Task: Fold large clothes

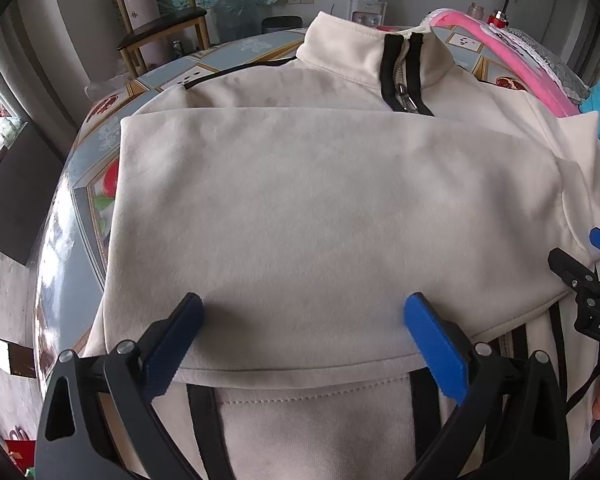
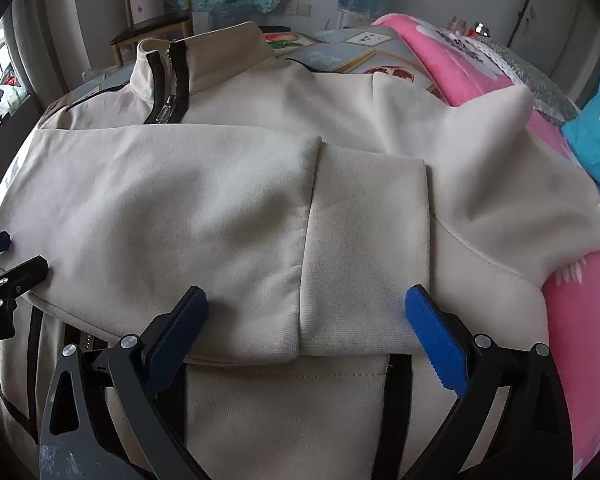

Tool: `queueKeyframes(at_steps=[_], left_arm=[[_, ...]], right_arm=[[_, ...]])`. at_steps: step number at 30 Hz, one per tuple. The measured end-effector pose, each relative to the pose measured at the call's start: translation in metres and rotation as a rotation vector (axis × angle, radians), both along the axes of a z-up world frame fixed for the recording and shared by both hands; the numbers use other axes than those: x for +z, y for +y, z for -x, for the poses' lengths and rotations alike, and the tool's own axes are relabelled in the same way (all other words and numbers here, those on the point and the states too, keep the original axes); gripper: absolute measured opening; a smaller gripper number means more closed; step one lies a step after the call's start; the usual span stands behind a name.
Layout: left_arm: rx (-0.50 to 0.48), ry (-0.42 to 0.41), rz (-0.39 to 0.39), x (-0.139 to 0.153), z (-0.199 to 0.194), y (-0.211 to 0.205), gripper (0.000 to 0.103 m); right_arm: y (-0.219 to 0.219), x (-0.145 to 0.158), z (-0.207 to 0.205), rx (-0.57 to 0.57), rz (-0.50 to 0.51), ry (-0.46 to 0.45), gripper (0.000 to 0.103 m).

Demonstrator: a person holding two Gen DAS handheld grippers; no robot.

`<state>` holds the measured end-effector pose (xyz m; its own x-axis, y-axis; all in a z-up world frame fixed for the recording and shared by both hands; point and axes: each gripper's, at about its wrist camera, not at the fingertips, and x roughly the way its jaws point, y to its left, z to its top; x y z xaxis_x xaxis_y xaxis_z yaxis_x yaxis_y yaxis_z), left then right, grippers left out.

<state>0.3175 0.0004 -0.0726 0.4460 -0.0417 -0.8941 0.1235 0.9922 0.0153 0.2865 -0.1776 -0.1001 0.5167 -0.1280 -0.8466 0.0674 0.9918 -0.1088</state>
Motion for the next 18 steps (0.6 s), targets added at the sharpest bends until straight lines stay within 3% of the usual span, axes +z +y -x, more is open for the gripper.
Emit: queueKeyframes(at_steps=[7, 11, 13, 18], left_arm=[[-0.001, -0.018, 0.002, 0.000, 0.001, 0.000, 0.099], [-0.002, -0.015, 0.001, 0.000, 0.002, 0.001, 0.099], [-0.004, -0.009, 0.000, 0.000, 0.001, 0.001, 0.099], [-0.007, -0.006, -0.001, 0.000, 0.001, 0.000, 0.099]], right_arm=[[-0.003, -0.001, 0.001, 0.041, -0.008, -0.017, 0.096], [-0.002, 0.003, -0.002, 0.080, -0.001, 0.032, 0.096], [-0.006, 0.014, -0.001, 0.078, 0.011, 0.031, 0.096], [-0.035, 0.057, 0.012, 0.043, 0.040, -0.077, 0.096]])
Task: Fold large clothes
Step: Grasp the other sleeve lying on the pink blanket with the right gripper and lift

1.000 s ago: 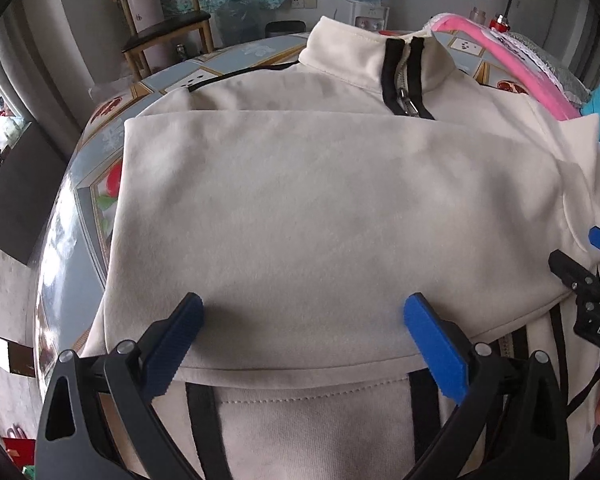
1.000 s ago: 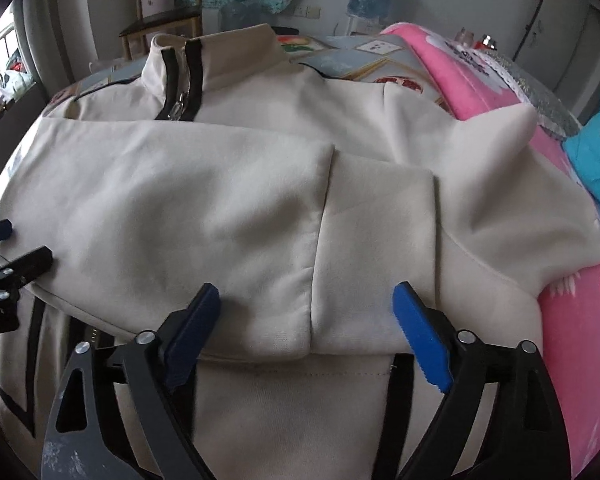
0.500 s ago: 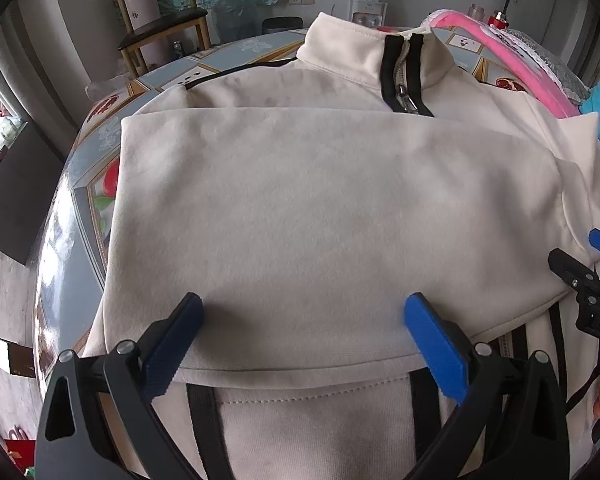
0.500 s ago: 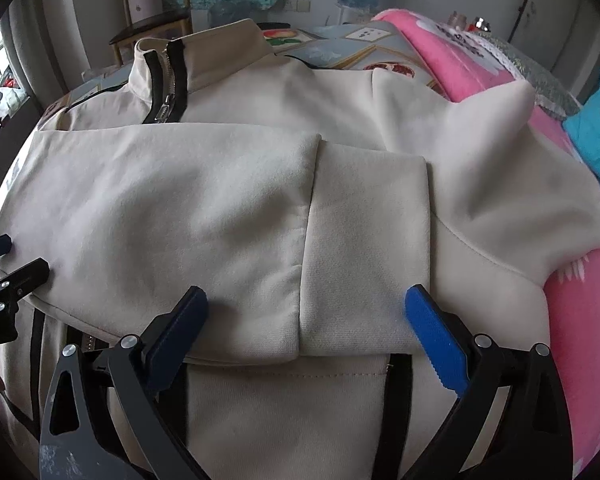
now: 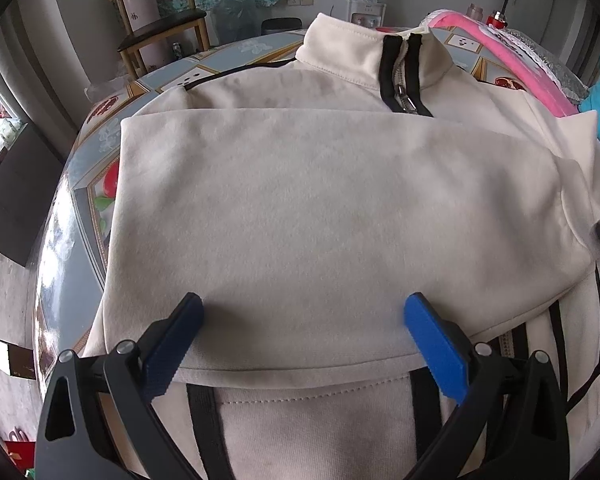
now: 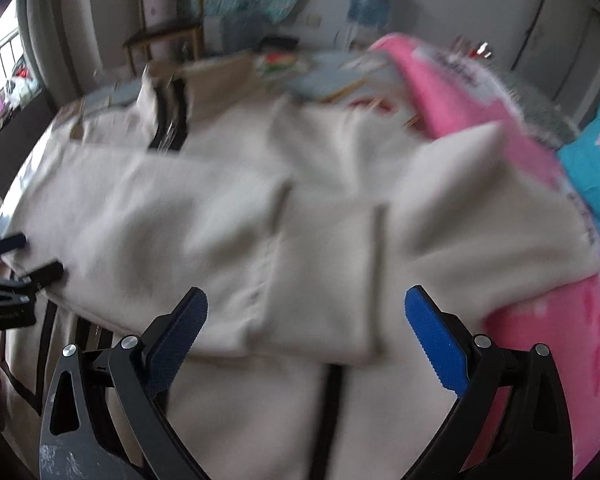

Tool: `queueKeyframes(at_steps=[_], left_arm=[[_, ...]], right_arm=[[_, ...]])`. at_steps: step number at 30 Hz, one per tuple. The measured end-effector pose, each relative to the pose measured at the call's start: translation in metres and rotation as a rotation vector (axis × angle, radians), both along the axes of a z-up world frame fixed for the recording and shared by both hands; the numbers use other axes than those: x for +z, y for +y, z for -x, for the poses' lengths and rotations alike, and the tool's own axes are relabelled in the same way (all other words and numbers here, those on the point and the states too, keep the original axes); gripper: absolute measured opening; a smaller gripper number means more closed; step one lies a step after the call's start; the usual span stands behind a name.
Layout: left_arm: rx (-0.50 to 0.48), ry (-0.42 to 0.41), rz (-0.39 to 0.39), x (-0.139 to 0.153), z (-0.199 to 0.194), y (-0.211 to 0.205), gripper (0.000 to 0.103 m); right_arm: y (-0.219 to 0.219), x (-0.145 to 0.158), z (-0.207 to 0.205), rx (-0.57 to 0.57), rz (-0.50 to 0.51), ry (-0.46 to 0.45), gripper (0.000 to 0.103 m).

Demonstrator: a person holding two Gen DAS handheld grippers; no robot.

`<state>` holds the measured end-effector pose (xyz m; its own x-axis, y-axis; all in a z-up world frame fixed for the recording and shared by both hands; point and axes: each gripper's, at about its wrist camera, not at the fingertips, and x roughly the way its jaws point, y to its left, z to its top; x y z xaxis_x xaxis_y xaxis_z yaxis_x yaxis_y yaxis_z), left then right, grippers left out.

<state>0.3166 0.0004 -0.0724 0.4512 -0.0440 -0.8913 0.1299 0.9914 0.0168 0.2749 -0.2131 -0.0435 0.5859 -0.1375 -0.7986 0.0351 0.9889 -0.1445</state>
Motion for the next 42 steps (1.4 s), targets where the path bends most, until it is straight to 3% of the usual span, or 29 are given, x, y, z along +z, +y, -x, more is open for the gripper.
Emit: queueKeyframes(at_steps=[4, 11, 15, 22, 28, 39, 42], left_arm=[[-0.014, 0.004, 0.000, 0.000, -0.001, 0.000, 0.099], [-0.014, 0.001, 0.000, 0.000, 0.000, 0.000, 0.099], [-0.011, 0.008, -0.001, 0.000, -0.001, 0.000, 0.099], [-0.012, 0.017, -0.003, 0.000, -0.002, 0.000, 0.099], [-0.012, 0.018, -0.002, 0.000, -0.002, 0.000, 0.099], [-0.007, 0.033, 0.003, -0.001, -0.004, 0.000, 0.099], [-0.003, 0.038, 0.003, -0.001, -0.005, 0.000, 0.099]], right_arm=[[-0.067, 0.029, 0.009, -0.071, -0.026, -0.046, 0.096], [-0.200, 0.052, 0.029, -0.267, -0.143, -0.079, 0.096], [-0.283, 0.048, 0.039, -0.434, -0.293, -0.084, 0.096], [-0.393, 0.016, 0.046, -0.702, -0.555, -0.085, 0.079], [-0.433, -0.005, 0.032, -0.797, -0.653, -0.093, 0.067], [-0.468, -0.025, 0.012, -0.840, -0.695, -0.138, 0.045], [-0.469, -0.028, 0.013, -0.849, -0.677, -0.140, 0.032]])
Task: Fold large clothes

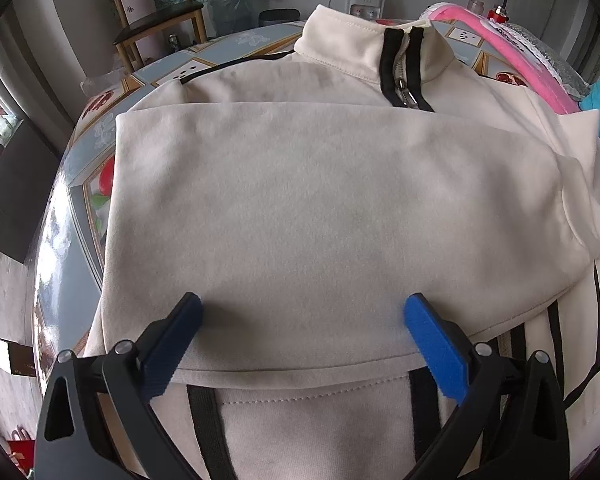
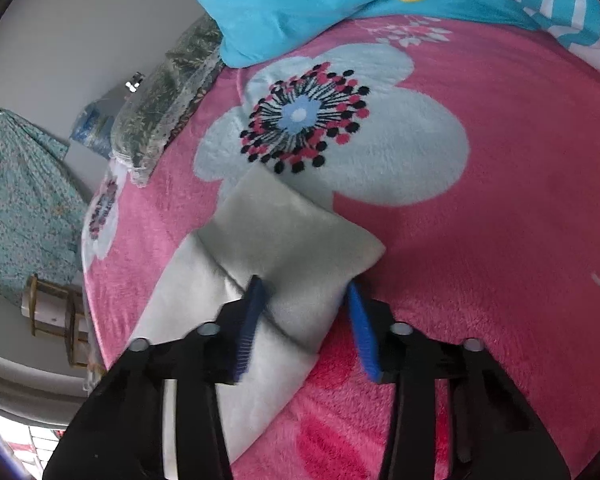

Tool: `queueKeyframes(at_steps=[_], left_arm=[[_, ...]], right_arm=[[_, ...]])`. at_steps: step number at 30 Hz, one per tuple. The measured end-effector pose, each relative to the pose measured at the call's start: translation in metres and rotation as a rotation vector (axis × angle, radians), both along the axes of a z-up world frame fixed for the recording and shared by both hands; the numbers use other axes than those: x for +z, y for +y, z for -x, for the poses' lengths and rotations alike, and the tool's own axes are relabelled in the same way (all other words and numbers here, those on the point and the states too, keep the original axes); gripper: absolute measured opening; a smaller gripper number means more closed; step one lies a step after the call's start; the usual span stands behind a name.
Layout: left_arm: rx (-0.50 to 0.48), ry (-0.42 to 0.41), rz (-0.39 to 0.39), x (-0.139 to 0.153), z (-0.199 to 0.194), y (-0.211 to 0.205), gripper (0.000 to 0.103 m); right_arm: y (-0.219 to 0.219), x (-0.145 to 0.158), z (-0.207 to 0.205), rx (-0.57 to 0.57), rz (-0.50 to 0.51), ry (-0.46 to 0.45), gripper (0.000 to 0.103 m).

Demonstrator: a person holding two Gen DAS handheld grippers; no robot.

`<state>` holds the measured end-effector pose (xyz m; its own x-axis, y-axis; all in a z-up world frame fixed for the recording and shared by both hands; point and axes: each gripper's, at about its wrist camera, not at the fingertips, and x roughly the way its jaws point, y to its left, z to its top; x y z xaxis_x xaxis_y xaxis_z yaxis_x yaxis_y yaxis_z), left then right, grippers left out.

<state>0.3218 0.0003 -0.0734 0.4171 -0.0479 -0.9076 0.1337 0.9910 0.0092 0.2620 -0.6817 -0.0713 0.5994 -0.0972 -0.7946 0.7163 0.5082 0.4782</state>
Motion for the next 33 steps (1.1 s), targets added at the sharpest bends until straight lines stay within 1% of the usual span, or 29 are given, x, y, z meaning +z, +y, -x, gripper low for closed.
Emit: queueKeyframes(at_steps=[2, 4, 8, 10, 12, 13, 15, 16, 18, 19, 23, 26, 28, 31, 33], left_arm=[[0.000, -0.002, 0.000, 0.000, 0.000, 0.000, 0.099], [-0.002, -0.006, 0.000, 0.000, 0.000, 0.000, 0.099], [-0.007, -0.014, 0.000, 0.001, 0.001, -0.001, 0.099], [-0.007, -0.012, 0.000, 0.000, 0.001, 0.000, 0.099], [-0.008, -0.015, 0.000, 0.000, 0.002, 0.000, 0.099], [-0.008, -0.018, 0.000, 0.001, 0.002, 0.000, 0.099], [-0.009, -0.021, 0.002, 0.000, 0.003, 0.001, 0.099], [-0.009, -0.022, 0.001, 0.001, 0.002, 0.001, 0.099], [-0.005, -0.020, 0.004, 0.001, 0.003, 0.001, 0.099], [-0.003, -0.021, 0.006, 0.001, 0.004, 0.001, 0.099], [0.008, -0.033, 0.041, 0.004, 0.010, 0.006, 0.099], [-0.006, -0.044, 0.037, 0.009, 0.017, 0.007, 0.099], [-0.022, -0.056, 0.026, 0.013, 0.022, 0.008, 0.099], [-0.035, -0.078, 0.023, 0.022, 0.032, 0.012, 0.099], [-0.029, -0.095, 0.029, 0.027, 0.040, 0.019, 0.099]], right_arm=[[0.001, 0.002, 0.003, 0.000, 0.009, -0.020, 0.019], [0.002, 0.007, 0.006, -0.001, 0.020, -0.047, 0.014], [0.020, 0.038, 0.012, 0.023, 0.094, -0.087, 0.012], [0.034, 0.060, 0.016, 0.055, 0.125, -0.125, 0.012], [0.056, 0.089, 0.020, 0.101, 0.172, -0.166, 0.012], [0.071, 0.109, 0.023, 0.133, 0.205, -0.191, 0.012], [0.097, 0.138, 0.028, 0.183, 0.250, -0.234, 0.012], [0.118, 0.159, 0.032, 0.222, 0.281, -0.269, 0.012], [0.150, 0.187, 0.037, 0.276, 0.322, -0.315, 0.012], [0.174, 0.205, 0.040, 0.317, 0.345, -0.346, 0.012], [0.254, 0.243, 0.048, 0.439, 0.395, -0.428, 0.012], [0.322, 0.257, 0.051, 0.554, 0.420, -0.484, 0.012], [0.367, 0.257, 0.052, 0.638, 0.422, -0.519, 0.012], [0.418, 0.247, 0.047, 0.731, 0.417, -0.528, 0.012], [0.454, 0.229, 0.040, 0.792, 0.404, -0.510, 0.012]])
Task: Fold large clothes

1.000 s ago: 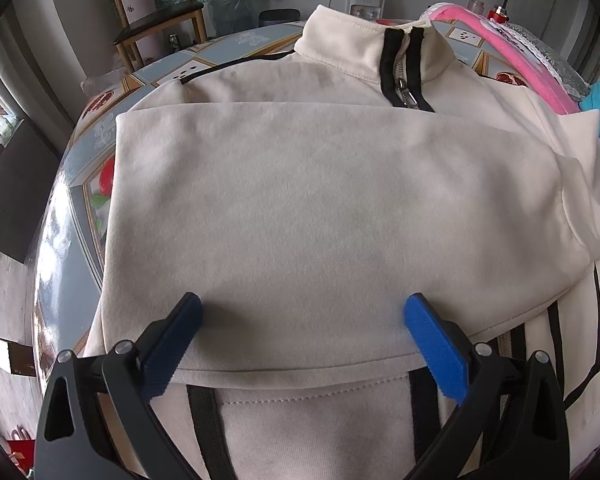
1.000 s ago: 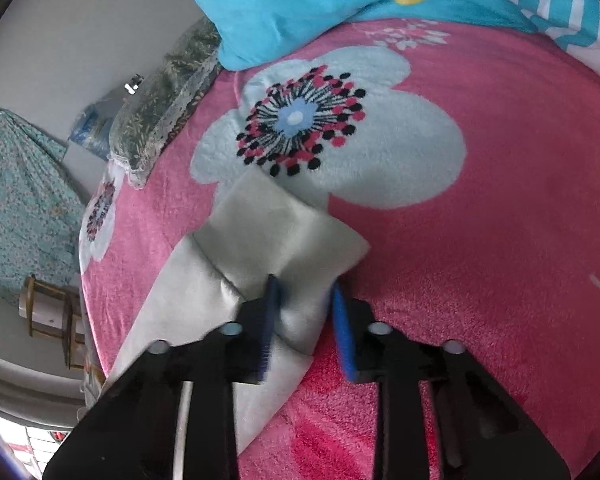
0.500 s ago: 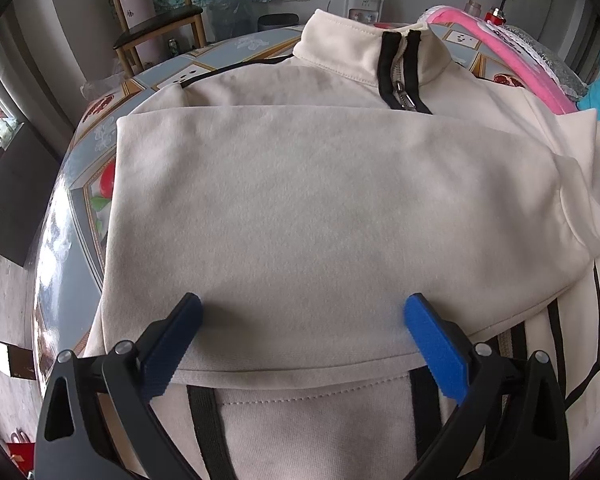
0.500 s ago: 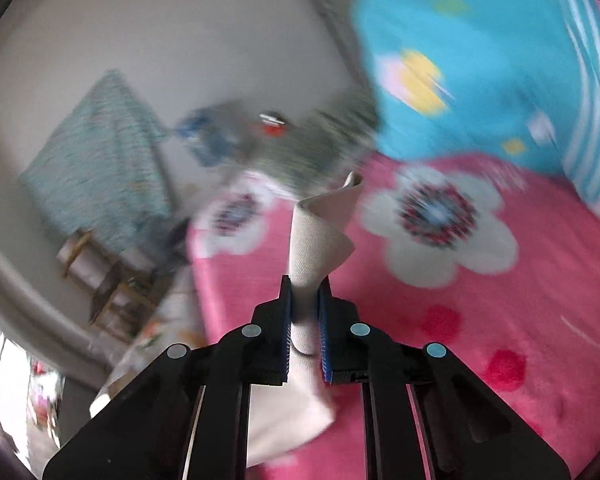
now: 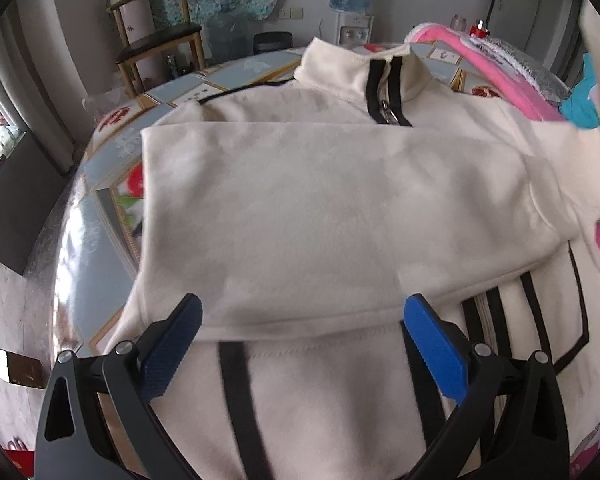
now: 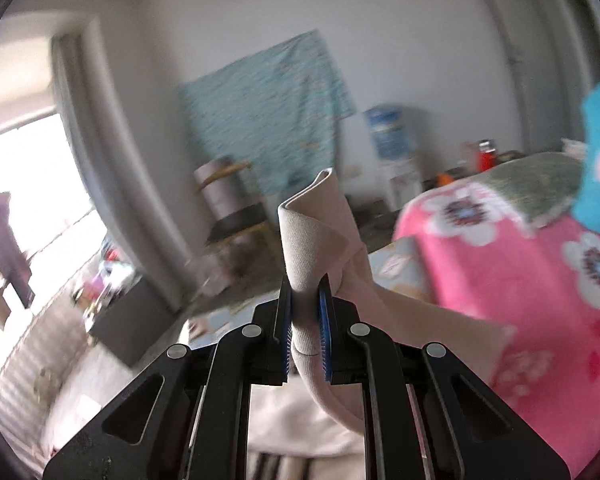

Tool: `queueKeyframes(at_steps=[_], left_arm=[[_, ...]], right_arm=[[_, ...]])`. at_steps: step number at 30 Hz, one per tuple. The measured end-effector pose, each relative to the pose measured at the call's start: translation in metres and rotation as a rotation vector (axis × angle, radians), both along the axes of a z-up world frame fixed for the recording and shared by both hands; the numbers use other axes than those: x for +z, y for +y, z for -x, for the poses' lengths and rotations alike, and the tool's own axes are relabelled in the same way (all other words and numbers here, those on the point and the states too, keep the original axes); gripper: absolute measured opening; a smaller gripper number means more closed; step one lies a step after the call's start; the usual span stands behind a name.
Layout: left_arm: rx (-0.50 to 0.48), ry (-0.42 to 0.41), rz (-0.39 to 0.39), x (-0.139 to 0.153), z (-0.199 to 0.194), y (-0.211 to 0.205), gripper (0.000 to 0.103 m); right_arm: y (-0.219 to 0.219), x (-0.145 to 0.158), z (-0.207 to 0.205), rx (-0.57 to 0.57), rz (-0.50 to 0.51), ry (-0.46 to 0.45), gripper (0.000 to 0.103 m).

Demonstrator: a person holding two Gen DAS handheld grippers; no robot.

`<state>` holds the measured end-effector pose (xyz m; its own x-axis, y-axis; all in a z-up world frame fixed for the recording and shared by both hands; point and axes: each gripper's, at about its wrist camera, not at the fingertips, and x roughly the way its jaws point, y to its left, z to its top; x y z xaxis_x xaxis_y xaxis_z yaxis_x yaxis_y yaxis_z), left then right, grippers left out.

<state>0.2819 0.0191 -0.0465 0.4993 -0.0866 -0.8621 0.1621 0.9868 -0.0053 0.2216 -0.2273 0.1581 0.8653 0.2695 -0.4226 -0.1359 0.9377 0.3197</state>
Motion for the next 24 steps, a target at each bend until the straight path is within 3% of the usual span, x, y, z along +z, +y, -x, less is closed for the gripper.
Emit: queueKeyframes(at_steps=[3, 8, 12, 13, 14, 16, 19, 22, 24], left_arm=[[0.021, -0.022, 0.012, 0.006, 0.011, 0.012, 0.099], [0.020, -0.052, 0.064, 0.014, 0.028, 0.030, 0.099], [-0.001, -0.062, 0.120, 0.018, 0.041, 0.041, 0.099], [-0.007, -0.069, 0.130, 0.019, 0.043, 0.043, 0.099], [-0.011, -0.076, 0.140, 0.021, 0.044, 0.044, 0.099], [-0.019, -0.087, 0.170, 0.025, 0.045, 0.045, 0.099], [-0.029, -0.097, 0.241, 0.032, 0.039, 0.045, 0.095], [-0.037, -0.086, 0.311, 0.037, 0.022, 0.037, 0.088], [-0.045, -0.068, 0.344, 0.038, 0.009, 0.028, 0.083]], right_arm=[[0.044, -0.038, -0.015, 0.048, 0.015, 0.072, 0.012], [0.117, -0.133, -0.044, 0.159, 0.036, 0.270, 0.013], [0.153, -0.202, -0.066, 0.302, 0.039, 0.459, 0.024], [0.157, -0.216, -0.069, 0.350, -0.007, 0.518, 0.034], [0.159, -0.223, -0.068, 0.371, -0.040, 0.553, 0.046], [0.155, -0.226, -0.065, 0.383, -0.088, 0.573, 0.052], [0.128, -0.208, -0.049, 0.375, -0.171, 0.507, 0.059], [0.087, -0.188, -0.025, 0.321, -0.228, 0.430, 0.059], [0.058, -0.182, -0.008, 0.246, -0.191, 0.397, 0.052]])
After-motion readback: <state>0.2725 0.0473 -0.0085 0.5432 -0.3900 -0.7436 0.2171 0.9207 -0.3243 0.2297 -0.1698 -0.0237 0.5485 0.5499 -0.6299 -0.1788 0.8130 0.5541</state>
